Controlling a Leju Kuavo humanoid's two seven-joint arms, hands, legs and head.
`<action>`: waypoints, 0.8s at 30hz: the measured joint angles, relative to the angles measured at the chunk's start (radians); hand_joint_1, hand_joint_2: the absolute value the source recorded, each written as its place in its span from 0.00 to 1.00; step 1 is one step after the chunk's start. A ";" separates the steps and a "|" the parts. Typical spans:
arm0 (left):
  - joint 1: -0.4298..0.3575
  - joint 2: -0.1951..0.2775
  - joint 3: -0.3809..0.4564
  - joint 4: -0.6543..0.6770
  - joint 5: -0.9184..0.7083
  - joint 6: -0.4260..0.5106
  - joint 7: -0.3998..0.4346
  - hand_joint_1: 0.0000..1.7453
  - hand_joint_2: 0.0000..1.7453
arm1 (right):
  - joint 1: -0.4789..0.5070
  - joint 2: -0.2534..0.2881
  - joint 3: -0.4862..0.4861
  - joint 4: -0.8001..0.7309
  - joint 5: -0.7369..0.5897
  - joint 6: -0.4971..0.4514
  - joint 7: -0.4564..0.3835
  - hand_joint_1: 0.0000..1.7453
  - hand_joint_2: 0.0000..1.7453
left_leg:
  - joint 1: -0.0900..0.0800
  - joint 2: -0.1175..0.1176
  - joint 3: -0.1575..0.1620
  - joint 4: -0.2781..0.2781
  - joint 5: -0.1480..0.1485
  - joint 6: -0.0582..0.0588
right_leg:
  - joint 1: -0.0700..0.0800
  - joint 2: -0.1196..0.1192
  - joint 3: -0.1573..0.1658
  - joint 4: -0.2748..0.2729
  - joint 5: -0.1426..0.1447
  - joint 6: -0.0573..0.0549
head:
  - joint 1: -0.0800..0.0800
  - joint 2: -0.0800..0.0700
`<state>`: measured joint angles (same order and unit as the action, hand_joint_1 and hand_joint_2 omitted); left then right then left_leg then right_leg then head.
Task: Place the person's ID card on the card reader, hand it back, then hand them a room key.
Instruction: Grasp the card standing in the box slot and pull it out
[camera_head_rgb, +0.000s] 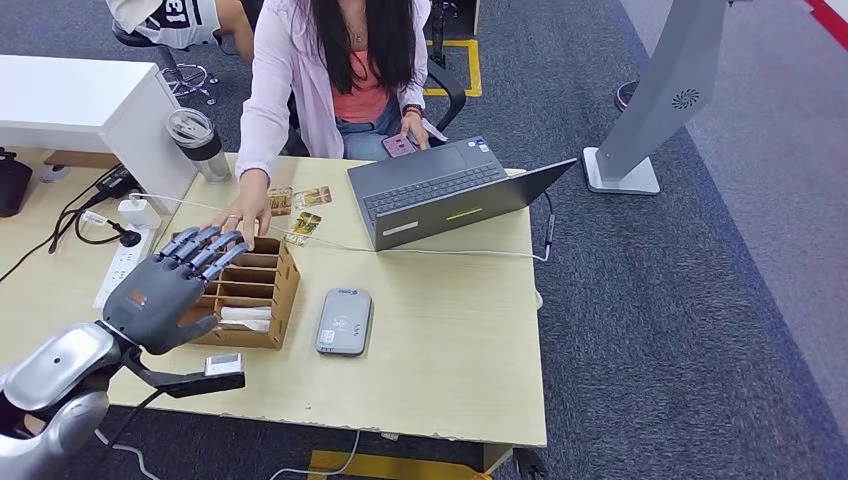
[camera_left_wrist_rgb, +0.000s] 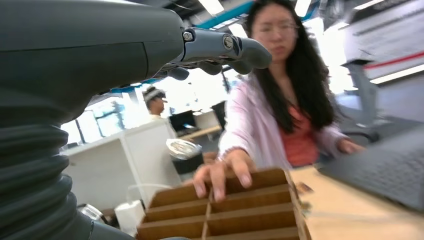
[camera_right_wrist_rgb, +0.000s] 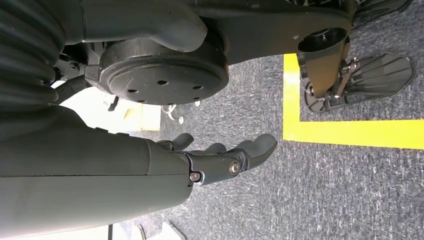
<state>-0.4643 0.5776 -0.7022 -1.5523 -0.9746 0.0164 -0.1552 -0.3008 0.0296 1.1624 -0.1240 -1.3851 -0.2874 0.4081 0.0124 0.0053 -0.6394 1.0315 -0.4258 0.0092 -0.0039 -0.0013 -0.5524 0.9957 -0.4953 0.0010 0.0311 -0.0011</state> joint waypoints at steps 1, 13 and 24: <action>0.007 0.017 -0.007 -0.003 0.011 -0.002 -0.005 0.00 1.00 | 0.001 -0.001 0.000 0.000 0.000 0.000 0.001 0.00 1.00 | 0.000 0.001 0.000 0.000 0.000 0.000 | 0.000 0.001 0.000 0.000 0.000 0.000 | -0.001 0.000; 0.023 0.039 -0.048 0.056 0.006 -0.012 0.030 0.00 1.00 | 0.000 -0.004 0.000 0.000 0.002 -0.001 0.013 0.00 1.00 | 0.000 -0.001 0.000 0.000 0.000 0.000 | 0.000 0.000 0.000 0.000 0.000 0.000 | 0.000 0.000; 0.023 0.029 -0.067 0.107 0.001 -0.012 0.052 0.00 1.00 | -0.001 -0.004 0.000 0.000 0.002 -0.001 0.015 0.00 1.00 | 0.000 -0.001 0.000 0.000 0.000 0.000 | 0.000 0.000 -0.001 0.000 0.000 0.000 | 0.000 0.000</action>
<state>-0.4409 0.6067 -0.7693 -1.4452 -0.9740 0.0047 -0.1030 -0.3015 0.0259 1.1624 -0.1240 -1.3832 -0.2888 0.4228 0.0126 0.0046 -0.6399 1.0316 -0.4258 0.0092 -0.0040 -0.0016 -0.5531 0.9955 -0.4954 0.0009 0.0306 -0.0011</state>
